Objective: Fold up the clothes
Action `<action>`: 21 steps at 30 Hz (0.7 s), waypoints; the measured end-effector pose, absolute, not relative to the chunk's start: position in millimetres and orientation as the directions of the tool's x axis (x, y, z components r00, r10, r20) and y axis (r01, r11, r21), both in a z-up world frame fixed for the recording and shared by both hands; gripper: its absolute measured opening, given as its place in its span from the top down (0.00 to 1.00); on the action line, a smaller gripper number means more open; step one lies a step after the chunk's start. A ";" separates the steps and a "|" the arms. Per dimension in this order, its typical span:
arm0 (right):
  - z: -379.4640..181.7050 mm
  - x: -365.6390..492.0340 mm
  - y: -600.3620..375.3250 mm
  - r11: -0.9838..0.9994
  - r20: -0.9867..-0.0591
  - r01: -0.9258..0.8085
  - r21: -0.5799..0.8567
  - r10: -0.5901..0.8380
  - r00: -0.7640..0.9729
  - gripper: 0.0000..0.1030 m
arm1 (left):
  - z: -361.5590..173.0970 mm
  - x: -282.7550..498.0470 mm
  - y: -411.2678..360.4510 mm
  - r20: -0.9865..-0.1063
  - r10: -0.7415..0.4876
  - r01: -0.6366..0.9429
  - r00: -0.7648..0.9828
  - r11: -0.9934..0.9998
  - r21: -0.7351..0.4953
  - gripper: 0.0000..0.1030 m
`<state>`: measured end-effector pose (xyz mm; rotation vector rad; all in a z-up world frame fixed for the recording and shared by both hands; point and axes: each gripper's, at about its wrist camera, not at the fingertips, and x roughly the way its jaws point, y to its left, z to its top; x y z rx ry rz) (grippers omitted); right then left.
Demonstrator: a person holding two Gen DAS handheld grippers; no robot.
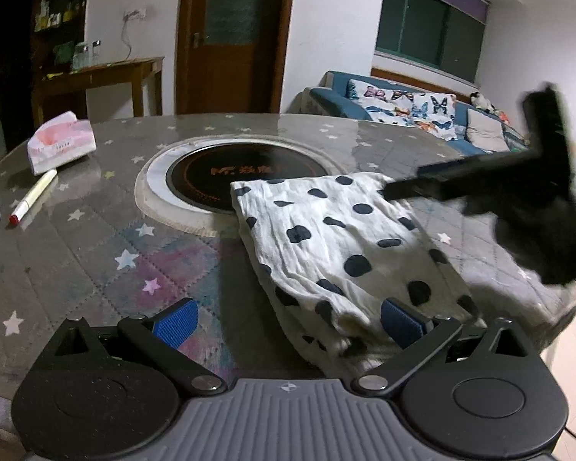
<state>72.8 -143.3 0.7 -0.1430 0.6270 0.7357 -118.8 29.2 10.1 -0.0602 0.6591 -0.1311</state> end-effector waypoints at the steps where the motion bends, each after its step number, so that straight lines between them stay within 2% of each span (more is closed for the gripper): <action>1: -1.0 82.5 -142.7 0.746 -0.587 -0.659 0.097 0.578 0.567 0.06 | 11.8 -121.9 28.8 -0.604 -0.146 0.112 0.784 0.989 -0.095 0.00; 8: -23.9 131.9 -136.6 0.770 -0.643 -0.620 0.150 0.552 0.530 0.17 | 9.4 -131.9 20.6 -0.611 -0.169 0.179 0.773 0.983 -0.046 0.00; 10: -29.2 139.4 -136.2 0.773 -0.652 -0.610 0.174 0.555 0.517 0.24 | 5.9 -130.5 17.2 -0.617 -0.170 0.192 0.768 0.981 -0.030 0.00; 11: -31.0 141.8 -137.1 0.772 -0.653 -0.607 0.191 0.561 0.509 0.28 | 4.6 -128.9 15.5 -0.619 -0.171 0.198 0.766 0.980 -0.025 0.01; 13: -32.2 143.0 -140.9 0.761 -0.645 -0.606 0.229 0.585 0.491 0.45 | 2.0 -125.6 11.9 -0.623 -0.172 0.210 0.763 0.978 -0.013 0.01; 18: -29.1 135.2 -152.8 0.780 -0.641 -0.578 0.239 0.574 0.510 0.77 | -3.2 -115.7 9.6 -0.625 -0.163 0.219 0.764 0.976 0.014 0.05; 21: -25.3 125.8 -165.3 0.810 -0.635 -0.541 0.226 0.544 0.548 0.81 | -5.6 -109.2 8.7 -0.622 -0.151 0.219 0.768 0.975 0.034 0.07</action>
